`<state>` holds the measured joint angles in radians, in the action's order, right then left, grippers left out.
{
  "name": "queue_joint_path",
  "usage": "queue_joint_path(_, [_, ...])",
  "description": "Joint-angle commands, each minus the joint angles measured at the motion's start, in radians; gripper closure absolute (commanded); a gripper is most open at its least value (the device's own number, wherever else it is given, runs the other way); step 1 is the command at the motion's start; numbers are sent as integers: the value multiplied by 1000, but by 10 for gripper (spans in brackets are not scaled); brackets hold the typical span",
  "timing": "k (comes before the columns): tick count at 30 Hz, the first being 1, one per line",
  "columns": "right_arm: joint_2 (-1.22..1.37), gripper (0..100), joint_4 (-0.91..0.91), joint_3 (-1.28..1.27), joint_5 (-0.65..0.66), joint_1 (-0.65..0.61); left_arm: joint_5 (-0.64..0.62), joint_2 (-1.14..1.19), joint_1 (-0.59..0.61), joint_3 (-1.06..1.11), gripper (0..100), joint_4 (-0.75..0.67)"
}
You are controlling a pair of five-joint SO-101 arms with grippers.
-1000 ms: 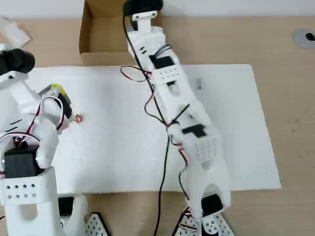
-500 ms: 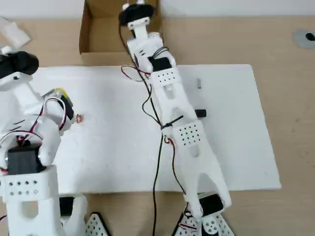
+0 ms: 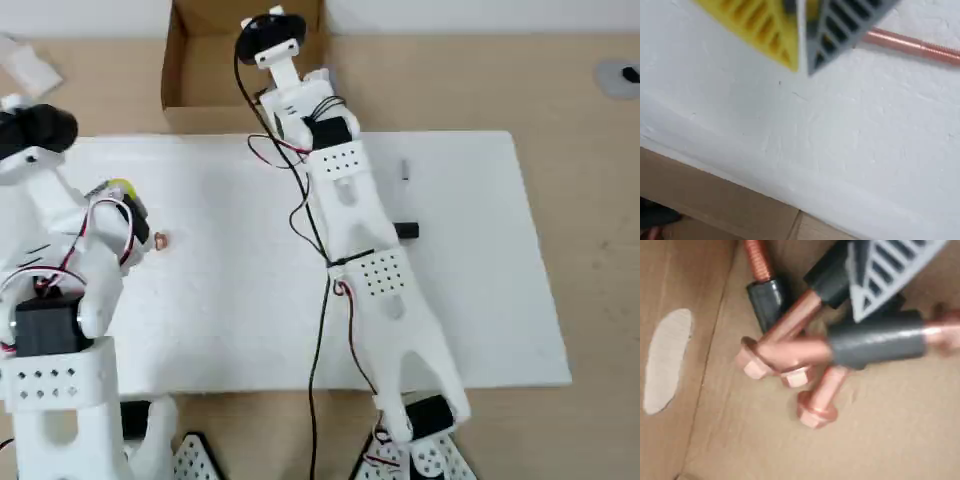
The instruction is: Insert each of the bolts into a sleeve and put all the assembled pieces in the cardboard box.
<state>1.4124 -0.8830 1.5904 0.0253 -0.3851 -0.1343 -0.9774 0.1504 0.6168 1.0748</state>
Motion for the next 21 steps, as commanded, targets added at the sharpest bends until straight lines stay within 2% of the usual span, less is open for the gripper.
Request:
queue_joint_path(1, [-18, 600, -5, 77, 6, -10, 6, -1, 17, -9, 994, -21])
queue_joint_path(4, [-58, 605, -35, 77, 5, -5, 15, 4, 32, -11, 993, -26])
queue_joint_path(7, [-133, 605, -155, 76, -38, -5, 75, 47, 49, -12, 993, -18])
queue_joint_path(11, [-272, 605, -388, 76, -149, -5, 238, 182, 43, -97, 993, 107])
queue_joint_path(14, [-378, 603, -548, 76, -215, -2, 471, 278, 49, -203, 993, 195])
queue_joint_path(18, [-504, 603, -713, 76, -227, -2, 830, 377, 49, -284, 993, 269])
queue_joint_path(21, [-587, 603, -809, 76, -227, -2, 1162, 424, 49, -284, 993, 330])
